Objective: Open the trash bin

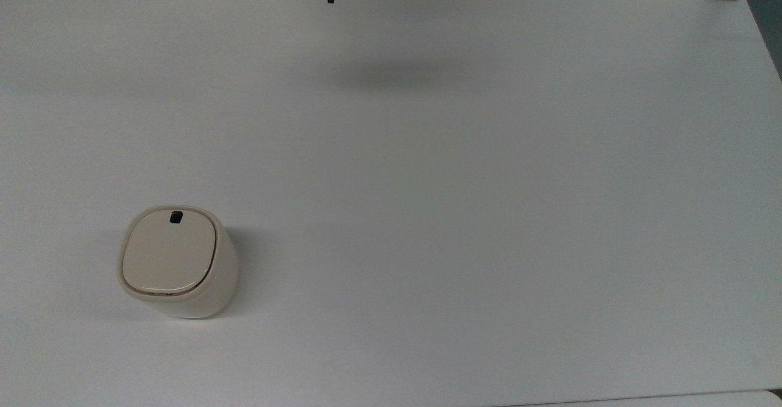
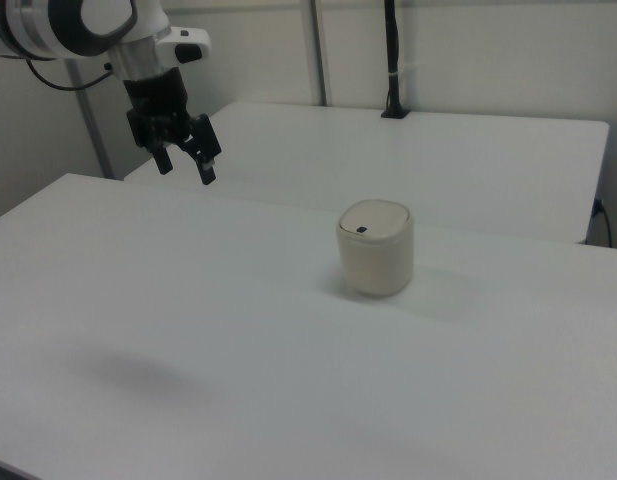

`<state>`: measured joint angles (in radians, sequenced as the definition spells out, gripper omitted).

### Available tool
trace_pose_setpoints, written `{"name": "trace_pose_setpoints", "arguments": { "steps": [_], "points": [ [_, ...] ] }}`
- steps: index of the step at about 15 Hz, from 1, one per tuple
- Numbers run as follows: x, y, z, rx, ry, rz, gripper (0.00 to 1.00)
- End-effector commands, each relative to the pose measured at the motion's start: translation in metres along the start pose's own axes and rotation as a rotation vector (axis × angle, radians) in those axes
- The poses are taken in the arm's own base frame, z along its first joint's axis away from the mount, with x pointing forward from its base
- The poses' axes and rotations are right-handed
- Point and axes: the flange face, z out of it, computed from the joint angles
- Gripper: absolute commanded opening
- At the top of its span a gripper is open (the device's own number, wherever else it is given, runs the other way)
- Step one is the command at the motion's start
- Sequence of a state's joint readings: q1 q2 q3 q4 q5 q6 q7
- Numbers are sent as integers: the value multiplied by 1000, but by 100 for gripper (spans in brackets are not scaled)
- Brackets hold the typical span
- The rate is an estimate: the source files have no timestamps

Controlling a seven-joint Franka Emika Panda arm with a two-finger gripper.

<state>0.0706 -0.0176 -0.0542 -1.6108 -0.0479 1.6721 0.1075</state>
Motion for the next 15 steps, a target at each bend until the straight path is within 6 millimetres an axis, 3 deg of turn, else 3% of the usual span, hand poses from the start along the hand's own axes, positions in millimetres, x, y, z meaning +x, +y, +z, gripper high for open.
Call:
{"name": "trace_pose_setpoints", "arguments": {
  "steps": [1,12,15],
  "points": [
    [-2,-5,1,-15,12,-27,100],
    [-1,-5,3,-16,9,-41,100],
    [10,4,3,-14,69,-57,100]
  ]
}}
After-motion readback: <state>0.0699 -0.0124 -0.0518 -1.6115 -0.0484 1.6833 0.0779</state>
